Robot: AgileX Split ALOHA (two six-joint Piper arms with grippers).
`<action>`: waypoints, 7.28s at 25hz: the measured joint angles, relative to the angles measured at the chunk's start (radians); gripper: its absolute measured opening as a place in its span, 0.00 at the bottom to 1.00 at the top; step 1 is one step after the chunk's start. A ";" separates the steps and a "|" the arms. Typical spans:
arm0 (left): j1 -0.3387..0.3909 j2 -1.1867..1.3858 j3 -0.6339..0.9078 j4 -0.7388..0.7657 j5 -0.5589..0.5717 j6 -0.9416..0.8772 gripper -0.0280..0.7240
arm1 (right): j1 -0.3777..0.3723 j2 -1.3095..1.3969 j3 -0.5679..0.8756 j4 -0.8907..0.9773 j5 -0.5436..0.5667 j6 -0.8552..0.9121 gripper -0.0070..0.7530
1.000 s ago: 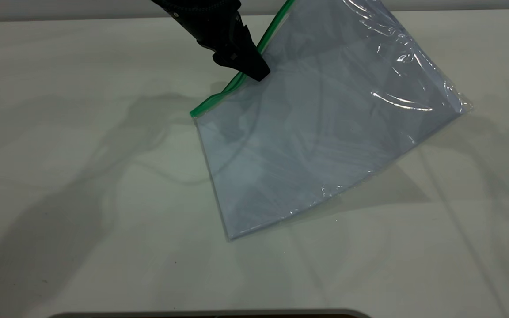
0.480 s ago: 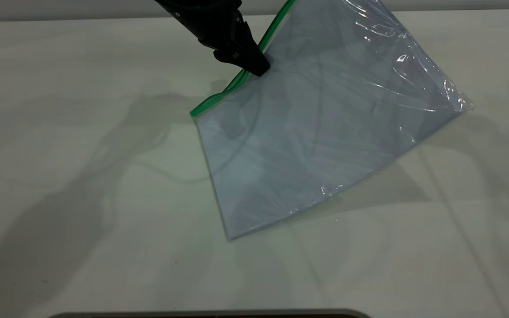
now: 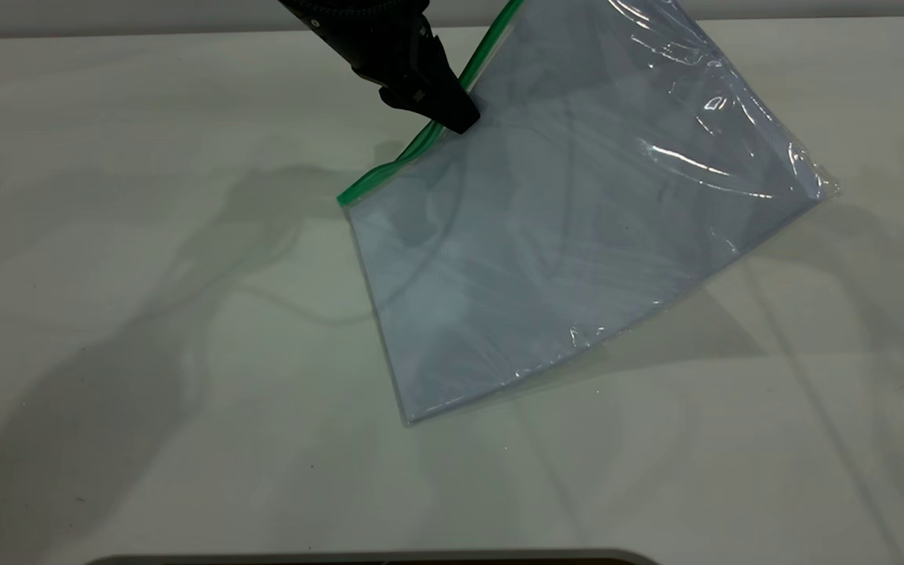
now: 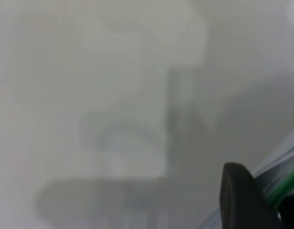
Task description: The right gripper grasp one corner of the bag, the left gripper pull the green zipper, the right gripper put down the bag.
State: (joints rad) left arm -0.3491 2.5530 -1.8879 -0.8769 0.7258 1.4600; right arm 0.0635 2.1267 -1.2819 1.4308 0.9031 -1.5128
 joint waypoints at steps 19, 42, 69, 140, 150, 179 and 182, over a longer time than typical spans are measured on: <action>0.000 -0.031 -0.001 0.026 -0.006 -0.013 0.36 | -0.002 0.000 0.000 0.003 0.000 0.000 0.05; 0.000 -0.031 -0.002 0.067 -0.057 -0.045 0.11 | -0.002 0.006 0.000 0.015 -0.030 0.000 0.05; 0.028 0.030 -0.005 -0.006 -0.083 -0.002 0.10 | -0.058 0.024 0.000 0.174 0.115 -0.025 0.05; 0.107 -1.054 0.134 0.839 0.442 -1.264 0.72 | 0.079 -0.676 -0.001 -0.873 0.294 0.910 0.57; 0.107 -1.445 0.736 0.841 0.442 -1.328 0.72 | 0.079 -1.161 0.325 -1.200 0.330 1.236 0.55; 0.107 -2.161 1.402 0.877 0.382 -1.410 0.72 | 0.079 -1.460 0.781 -1.357 0.169 1.403 0.50; 0.107 -2.213 1.402 0.877 0.383 -1.408 0.72 | 0.079 -1.460 0.782 -1.349 0.170 1.405 0.49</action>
State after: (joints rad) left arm -0.2422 0.3398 -0.4860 0.0000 1.1084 0.0519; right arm 0.1426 0.6662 -0.5001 0.0818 1.0730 -0.1081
